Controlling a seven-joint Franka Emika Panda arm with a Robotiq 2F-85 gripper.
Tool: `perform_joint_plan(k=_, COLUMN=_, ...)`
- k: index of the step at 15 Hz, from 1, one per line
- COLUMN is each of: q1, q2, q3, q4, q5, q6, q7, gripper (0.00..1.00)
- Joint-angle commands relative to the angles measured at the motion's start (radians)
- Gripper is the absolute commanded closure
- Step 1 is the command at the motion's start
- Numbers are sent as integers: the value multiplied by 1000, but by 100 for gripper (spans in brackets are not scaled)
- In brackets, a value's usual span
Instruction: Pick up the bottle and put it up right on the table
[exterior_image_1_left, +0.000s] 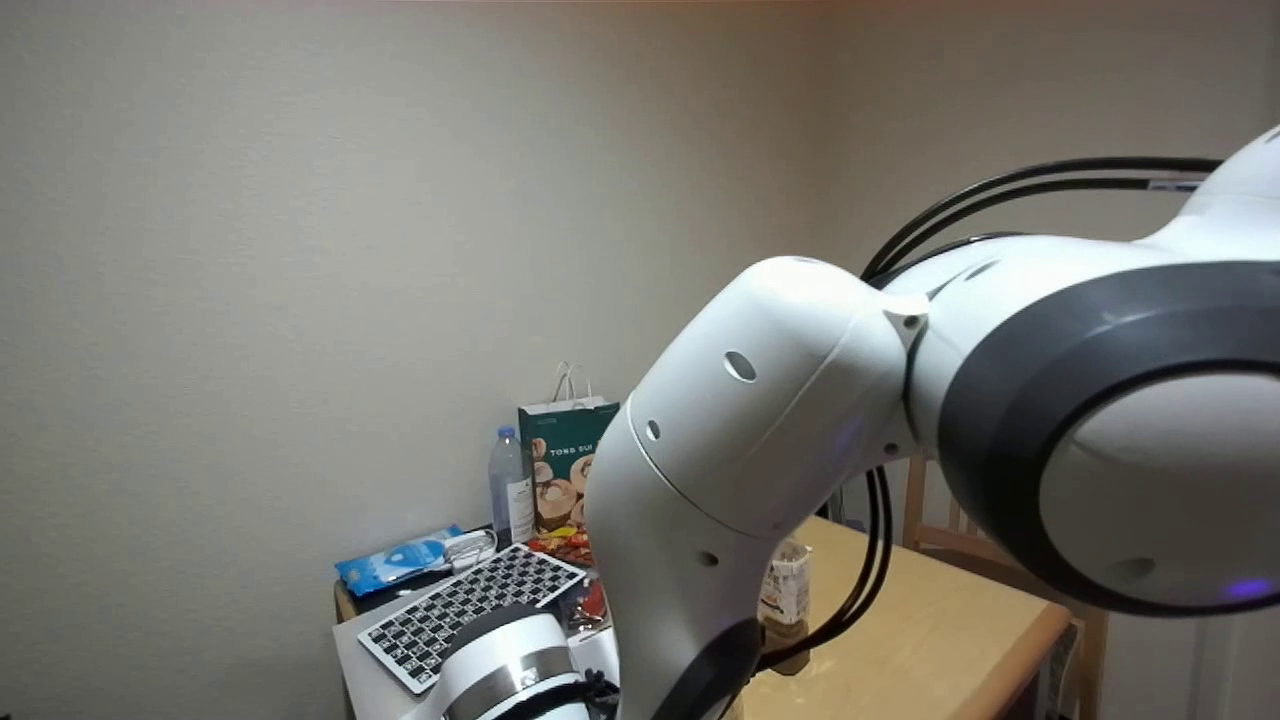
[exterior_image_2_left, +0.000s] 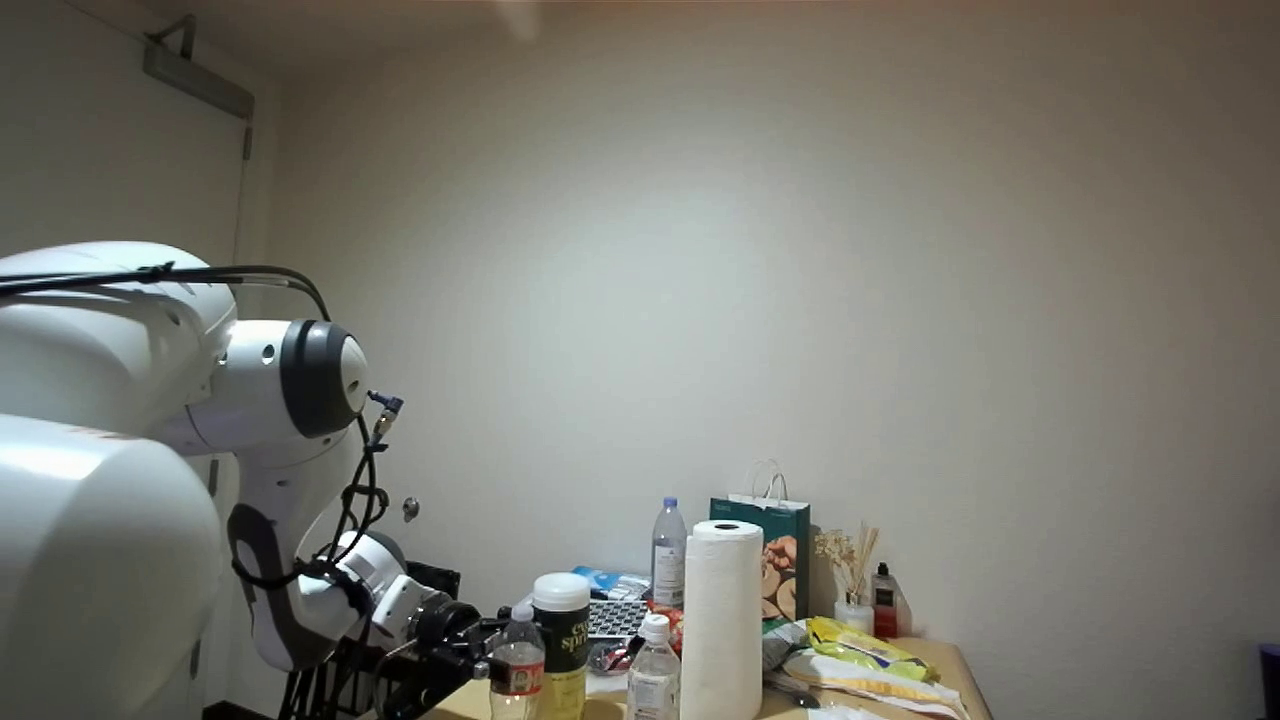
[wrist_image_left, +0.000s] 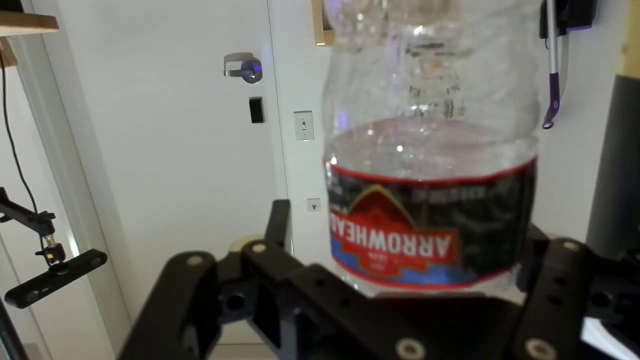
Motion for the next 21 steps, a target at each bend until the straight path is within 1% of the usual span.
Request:
perform_joint_plan(k=1, q1=-3, q2=-21, q3=4, q4=-35, q5=8, q6=3, q7=-1, gripper=0)
perform_joint_plan(k=5, q1=5, q2=-66, q3=2, q4=-59, q5=1, q6=-10, q7=-9, gripper=0)
perform_joint_plan(k=6, q1=-36, q2=-84, q3=64, q4=-53, q5=-42, q6=-61, q7=-1, gripper=0)
perform_joint_plan(k=7, q1=-37, q2=-106, q3=74, q4=-60, q5=-46, q6=-96, q7=-16, gripper=0)
perform_joint_plan(k=10, q1=-55, q2=-186, q3=133, q4=-81, q5=-51, q6=-186, q7=-47, gripper=0)
perform_joint_plan(k=14, q1=-62, q2=-278, q3=198, q4=-98, q5=-63, q6=-277, q7=-77, gripper=0)
perform_joint_plan(k=16, q1=-65, q2=-344, q3=236, q4=-134, q5=-74, q6=-299, q7=-117, gripper=0)
perform_joint_plan(k=18, q1=-82, q2=-430, q3=293, q4=-192, q5=-71, q6=-267, q7=-177, gripper=0)
perform_joint_plan(k=20, q1=-104, q2=-517, q3=347, q4=-240, q5=-38, q6=-237, q7=-208, gripper=0)
perform_joint_plan(k=21, q1=-111, q2=-554, q3=368, q4=-249, q5=-15, q6=-244, q7=-207, gripper=0)
